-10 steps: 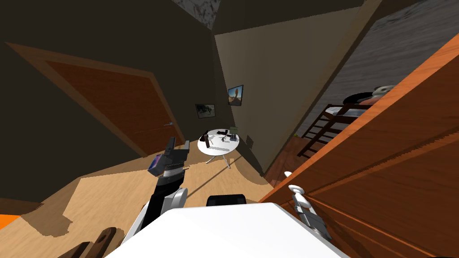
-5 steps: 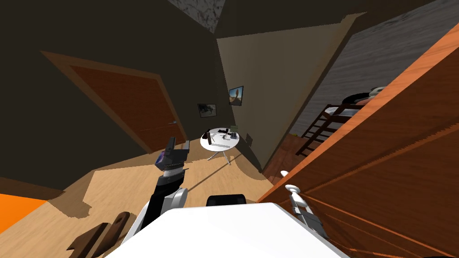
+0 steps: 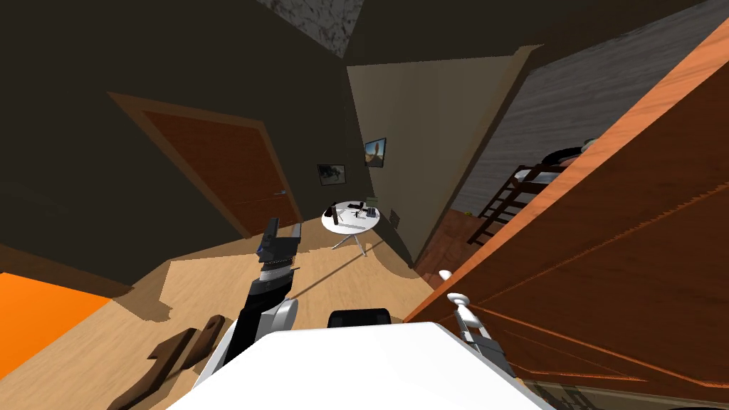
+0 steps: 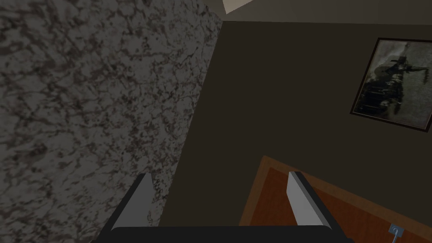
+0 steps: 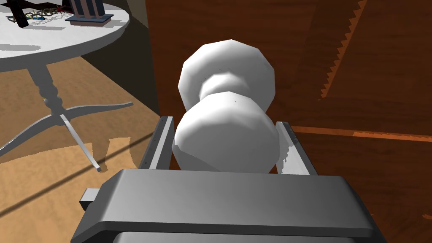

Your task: Pull the door open

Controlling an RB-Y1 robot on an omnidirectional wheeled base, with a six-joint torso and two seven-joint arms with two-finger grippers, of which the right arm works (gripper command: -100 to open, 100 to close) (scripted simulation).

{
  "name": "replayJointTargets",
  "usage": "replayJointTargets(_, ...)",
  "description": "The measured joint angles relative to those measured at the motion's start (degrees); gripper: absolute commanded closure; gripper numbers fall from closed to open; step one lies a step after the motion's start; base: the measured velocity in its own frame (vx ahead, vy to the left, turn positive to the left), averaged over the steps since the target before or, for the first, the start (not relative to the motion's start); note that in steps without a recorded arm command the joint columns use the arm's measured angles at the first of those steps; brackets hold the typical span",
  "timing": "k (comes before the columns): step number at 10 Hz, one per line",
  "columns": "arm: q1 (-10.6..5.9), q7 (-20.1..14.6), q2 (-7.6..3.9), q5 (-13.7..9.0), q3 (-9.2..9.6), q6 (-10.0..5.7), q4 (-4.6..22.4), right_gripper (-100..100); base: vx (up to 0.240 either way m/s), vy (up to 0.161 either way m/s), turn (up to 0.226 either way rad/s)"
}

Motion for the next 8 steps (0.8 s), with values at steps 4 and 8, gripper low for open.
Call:
replayJointTargets(4, 0.81, 0.4, -0.64, 1.4, 1.52, -0.90, -1.2, 100, -0.153, -0.015, 0.021)
replayJointTargets(8, 0.52, 0.3, -0.69, 3.6, 3.68, -3.15, -0.5, 100, -0.194, -0.049, 0.031)
